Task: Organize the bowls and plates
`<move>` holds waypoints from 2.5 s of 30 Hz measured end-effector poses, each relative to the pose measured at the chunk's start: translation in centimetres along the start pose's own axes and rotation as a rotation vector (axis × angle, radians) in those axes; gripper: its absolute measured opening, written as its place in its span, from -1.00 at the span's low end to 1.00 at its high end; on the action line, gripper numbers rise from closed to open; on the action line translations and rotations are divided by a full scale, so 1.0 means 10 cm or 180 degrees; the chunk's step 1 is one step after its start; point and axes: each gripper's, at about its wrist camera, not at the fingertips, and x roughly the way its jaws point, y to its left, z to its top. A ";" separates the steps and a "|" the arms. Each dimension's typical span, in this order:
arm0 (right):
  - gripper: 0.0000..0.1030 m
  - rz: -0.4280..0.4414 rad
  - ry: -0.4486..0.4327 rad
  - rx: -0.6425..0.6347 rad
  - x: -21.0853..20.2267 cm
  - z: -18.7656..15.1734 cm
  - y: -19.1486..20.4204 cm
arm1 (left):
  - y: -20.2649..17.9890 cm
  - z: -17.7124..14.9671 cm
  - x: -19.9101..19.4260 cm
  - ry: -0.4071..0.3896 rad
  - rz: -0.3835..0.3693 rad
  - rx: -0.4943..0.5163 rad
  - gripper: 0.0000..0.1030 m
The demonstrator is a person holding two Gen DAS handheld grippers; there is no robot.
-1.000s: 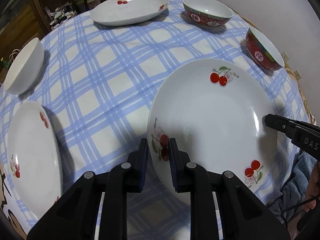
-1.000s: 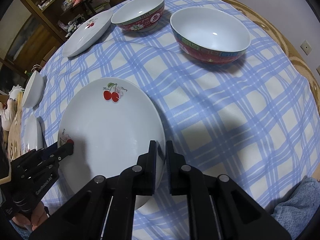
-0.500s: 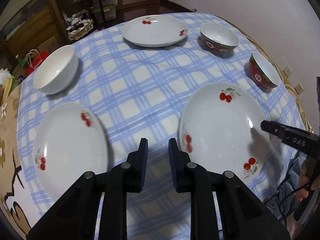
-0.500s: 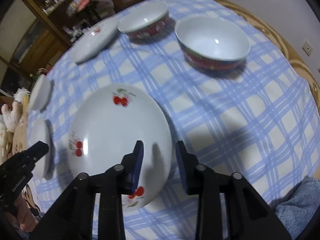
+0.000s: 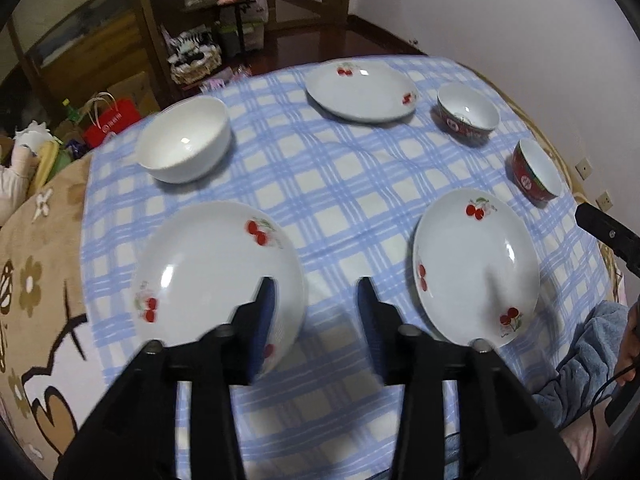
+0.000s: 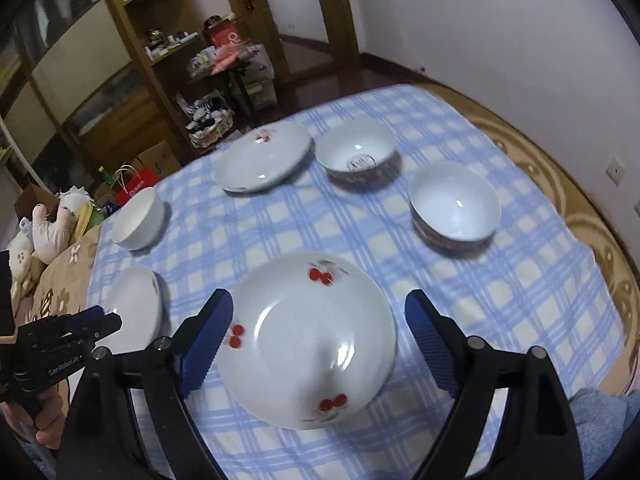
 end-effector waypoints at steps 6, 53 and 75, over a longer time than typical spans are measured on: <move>1.00 0.0053 -0.0114 -0.0021 -0.10 0.02 0.31 | 0.15 -0.02 -0.25 -0.0027 0.0019 0.0076 0.55; 1.00 0.0244 -0.0361 -0.0847 0.62 -0.31 2.04 | 1.70 -0.29 0.08 -0.0141 0.0180 -0.0790 0.71; 0.74 0.0455 0.0094 -0.0923 1.19 -0.45 2.11 | 1.85 -0.34 0.65 0.0429 0.0291 -0.0905 0.70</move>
